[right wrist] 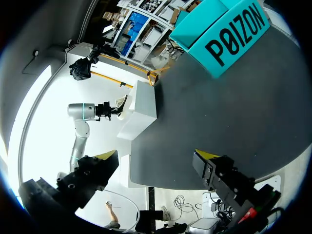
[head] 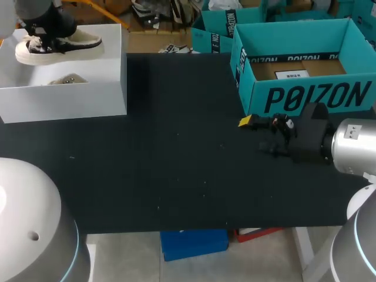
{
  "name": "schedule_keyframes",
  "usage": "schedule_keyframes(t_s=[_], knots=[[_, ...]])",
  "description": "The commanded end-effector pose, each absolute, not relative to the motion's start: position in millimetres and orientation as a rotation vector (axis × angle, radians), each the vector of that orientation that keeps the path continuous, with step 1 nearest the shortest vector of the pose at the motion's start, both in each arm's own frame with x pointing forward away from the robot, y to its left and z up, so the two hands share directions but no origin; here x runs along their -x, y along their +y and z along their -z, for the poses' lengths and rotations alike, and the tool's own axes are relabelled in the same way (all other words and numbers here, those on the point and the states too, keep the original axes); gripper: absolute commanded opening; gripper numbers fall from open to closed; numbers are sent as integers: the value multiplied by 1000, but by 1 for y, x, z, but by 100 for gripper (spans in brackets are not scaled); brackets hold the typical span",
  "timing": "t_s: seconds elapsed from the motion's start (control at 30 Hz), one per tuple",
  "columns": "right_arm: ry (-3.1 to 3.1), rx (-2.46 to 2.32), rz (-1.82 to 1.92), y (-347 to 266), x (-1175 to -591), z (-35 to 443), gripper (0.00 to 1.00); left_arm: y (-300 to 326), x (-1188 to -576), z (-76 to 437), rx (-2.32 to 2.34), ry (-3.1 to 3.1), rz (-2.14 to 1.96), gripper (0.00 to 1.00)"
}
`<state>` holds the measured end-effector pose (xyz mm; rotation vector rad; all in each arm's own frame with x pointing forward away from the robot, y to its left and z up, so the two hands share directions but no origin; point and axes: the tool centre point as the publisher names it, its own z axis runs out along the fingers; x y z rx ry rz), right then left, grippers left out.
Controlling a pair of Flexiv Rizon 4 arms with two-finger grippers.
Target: Take the shoe out of the shoebox, open the shoe tongue, remove and reinsert the insole, then place the shoe into the shoebox
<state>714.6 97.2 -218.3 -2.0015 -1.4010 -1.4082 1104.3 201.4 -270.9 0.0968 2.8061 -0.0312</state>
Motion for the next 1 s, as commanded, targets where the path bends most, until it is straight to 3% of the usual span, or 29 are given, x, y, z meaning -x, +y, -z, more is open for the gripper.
schedule_keyframes(t_s=[0.03,1.0], knots=[[-1401,2001,1408,97,-714,218,100,204,-1112,270,-104,2795,32,0],[-1401,2001,1408,97,-714,218,100,215,-1146,318,-86,2834,-7,0]])
